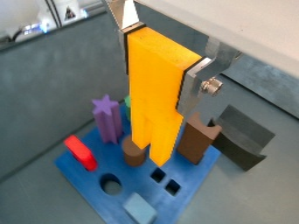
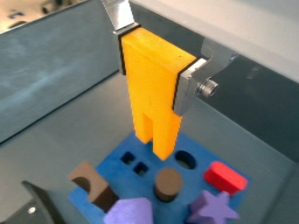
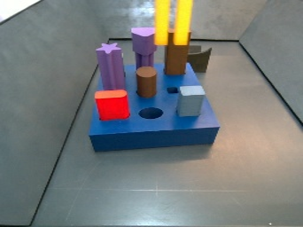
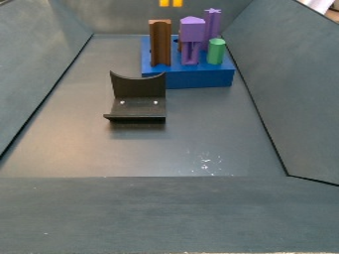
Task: Pick up the double-square object. Move up. Move to above the board. Insert the double-square object.
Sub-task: Insert the double-square object.
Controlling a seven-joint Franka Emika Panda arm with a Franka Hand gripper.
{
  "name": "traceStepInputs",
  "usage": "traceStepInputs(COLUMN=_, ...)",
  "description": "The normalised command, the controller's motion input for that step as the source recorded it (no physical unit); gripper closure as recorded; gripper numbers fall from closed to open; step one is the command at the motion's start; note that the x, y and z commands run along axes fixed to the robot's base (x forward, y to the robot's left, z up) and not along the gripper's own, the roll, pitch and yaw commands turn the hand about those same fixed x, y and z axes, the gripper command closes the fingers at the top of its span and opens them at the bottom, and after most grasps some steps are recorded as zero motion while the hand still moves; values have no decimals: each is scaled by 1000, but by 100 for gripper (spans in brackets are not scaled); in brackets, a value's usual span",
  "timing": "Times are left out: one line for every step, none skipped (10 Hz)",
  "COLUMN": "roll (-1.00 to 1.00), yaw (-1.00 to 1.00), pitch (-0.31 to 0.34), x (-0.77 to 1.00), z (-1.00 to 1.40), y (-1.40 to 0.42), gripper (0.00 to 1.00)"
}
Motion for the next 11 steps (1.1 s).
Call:
traceStepInputs(roll=73, yaw=331, pitch=-156, x=509, z=-366, y=269, gripper=100)
traceStepInputs(roll=144, yaw=397, pitch=-146, x=357, z=-477, y=174, gripper=100)
traceStepInputs(roll=207, yaw=194, pitch=0, x=246, z=-497, y=0, gripper=100)
traceStepInputs(roll=130, yaw=94, pitch=23, x=86, z=-526, y=0, gripper=100)
traceStepInputs(roll=226, yaw=97, pitch=9, x=57, z=-580, y=-17, gripper=100)
traceStepInputs(roll=180, yaw=77, pitch=90, x=0, z=-351, y=0, gripper=100)
traceStepInputs(roll=59, yaw=89, pitch=33, x=-169, z=-383, y=-37, gripper=100)
traceStepInputs(roll=0, yaw=43, pitch=183, x=-29, z=-537, y=-46, gripper=100)
traceStepInputs(roll=-83, yaw=0, pitch=216, x=0, z=-531, y=0, gripper=100)
traceStepInputs(roll=0, yaw=0, pitch=100, x=0, z=-206, y=-23, gripper=100)
traceStepInputs(roll=-1, yaw=0, pitch=0, x=117, z=-3, y=0, gripper=100)
